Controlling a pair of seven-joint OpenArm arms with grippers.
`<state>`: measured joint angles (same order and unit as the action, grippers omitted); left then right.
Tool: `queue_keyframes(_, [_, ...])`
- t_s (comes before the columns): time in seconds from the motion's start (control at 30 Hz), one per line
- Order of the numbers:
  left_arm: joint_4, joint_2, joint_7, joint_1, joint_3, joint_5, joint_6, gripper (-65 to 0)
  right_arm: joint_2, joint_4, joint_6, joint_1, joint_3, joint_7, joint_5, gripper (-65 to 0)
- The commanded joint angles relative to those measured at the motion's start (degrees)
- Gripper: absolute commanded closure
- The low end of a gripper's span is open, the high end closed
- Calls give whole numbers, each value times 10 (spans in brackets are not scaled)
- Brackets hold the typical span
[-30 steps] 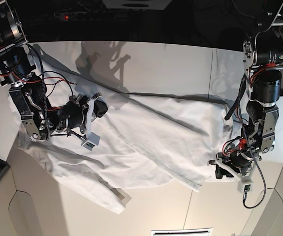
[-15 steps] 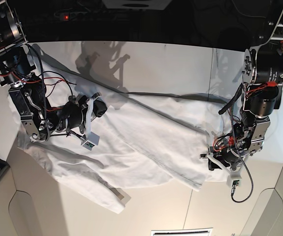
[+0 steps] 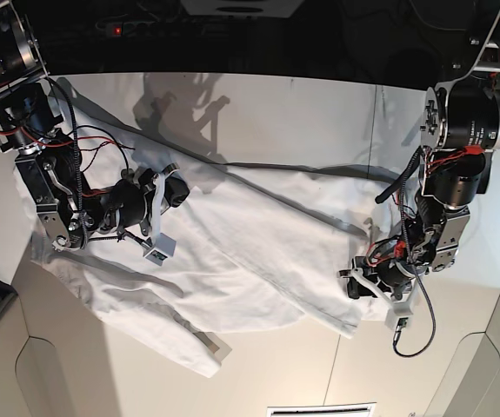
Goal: Layout the t-shirt on the table in an organized manner, then fold the t-shirt properly
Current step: 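Lower the left gripper onto the shirt hem and grasp it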
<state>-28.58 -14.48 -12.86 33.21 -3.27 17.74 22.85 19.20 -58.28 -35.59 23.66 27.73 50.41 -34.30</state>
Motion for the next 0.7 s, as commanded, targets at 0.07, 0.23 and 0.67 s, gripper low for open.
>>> queue_keyframes(0.07, [-8,-7,9,20,1,14,14,-182,8,0,9,3,2,34,32,0])
queue_keyframes(0.23, [-19,-15,4,20,1,54,97,-8,8,0,18,3,2,25,32,0])
queue_keyframes(0.67, [-97,-55,-68,17,3,133,171,0,8,-79,22,7,-81,8,-10,0])
